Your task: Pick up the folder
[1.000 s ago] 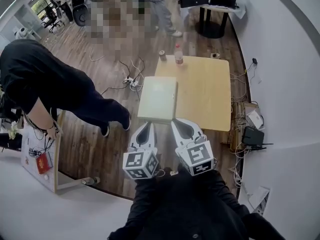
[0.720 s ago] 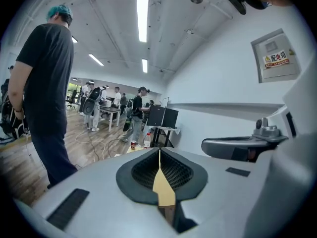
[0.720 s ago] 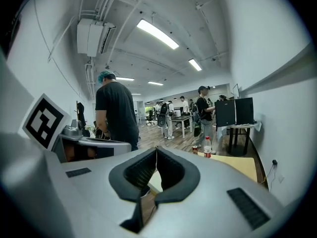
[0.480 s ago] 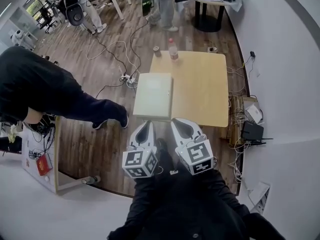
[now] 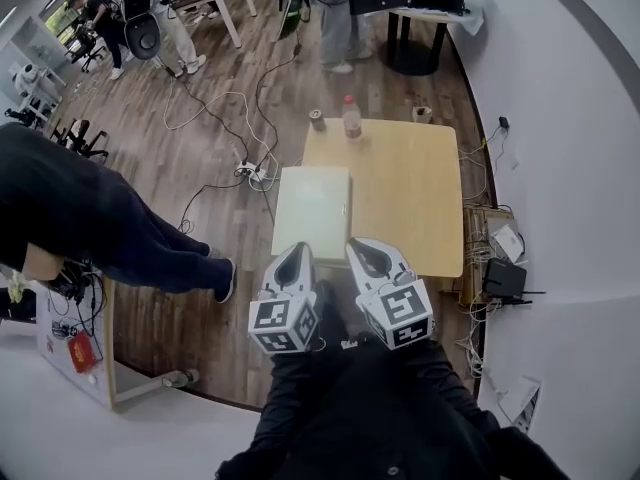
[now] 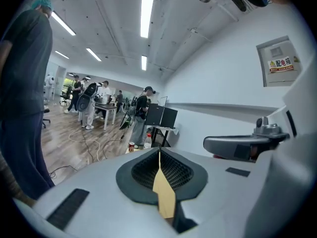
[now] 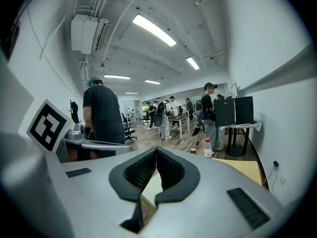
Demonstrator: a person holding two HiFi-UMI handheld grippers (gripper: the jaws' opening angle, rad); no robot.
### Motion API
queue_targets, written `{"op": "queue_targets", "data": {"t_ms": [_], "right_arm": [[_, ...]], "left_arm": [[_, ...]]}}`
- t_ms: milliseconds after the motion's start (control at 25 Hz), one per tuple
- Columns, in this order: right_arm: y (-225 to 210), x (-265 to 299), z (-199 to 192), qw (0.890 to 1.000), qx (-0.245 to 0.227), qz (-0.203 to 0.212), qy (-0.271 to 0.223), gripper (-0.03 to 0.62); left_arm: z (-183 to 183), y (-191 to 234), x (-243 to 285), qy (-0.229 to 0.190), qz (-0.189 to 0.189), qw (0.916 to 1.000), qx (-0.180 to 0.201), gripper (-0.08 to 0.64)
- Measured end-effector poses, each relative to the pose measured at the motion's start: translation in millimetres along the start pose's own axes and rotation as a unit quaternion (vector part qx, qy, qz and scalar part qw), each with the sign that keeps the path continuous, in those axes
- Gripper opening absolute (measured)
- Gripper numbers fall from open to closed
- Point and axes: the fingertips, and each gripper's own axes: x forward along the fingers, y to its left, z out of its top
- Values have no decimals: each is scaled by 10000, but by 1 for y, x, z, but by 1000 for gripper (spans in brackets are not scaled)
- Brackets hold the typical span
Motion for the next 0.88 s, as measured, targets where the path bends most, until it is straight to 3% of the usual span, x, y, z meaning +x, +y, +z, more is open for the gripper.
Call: {"op": "queue_targets", "data": {"t_ms": [280,520,880], "right_arm": [[-6,77,21,10000,44,9,65,23],[-17,135,17,9993,165,-124,315,23],[-34,196,7,9967,201,-349,710,23]], "left_arm": [[23,59,45,102,-52,9999,-121,37],[26,102,83,359,-262,9984,-341,37],[25,146,129,706,-475,9956,-383,37]]}}
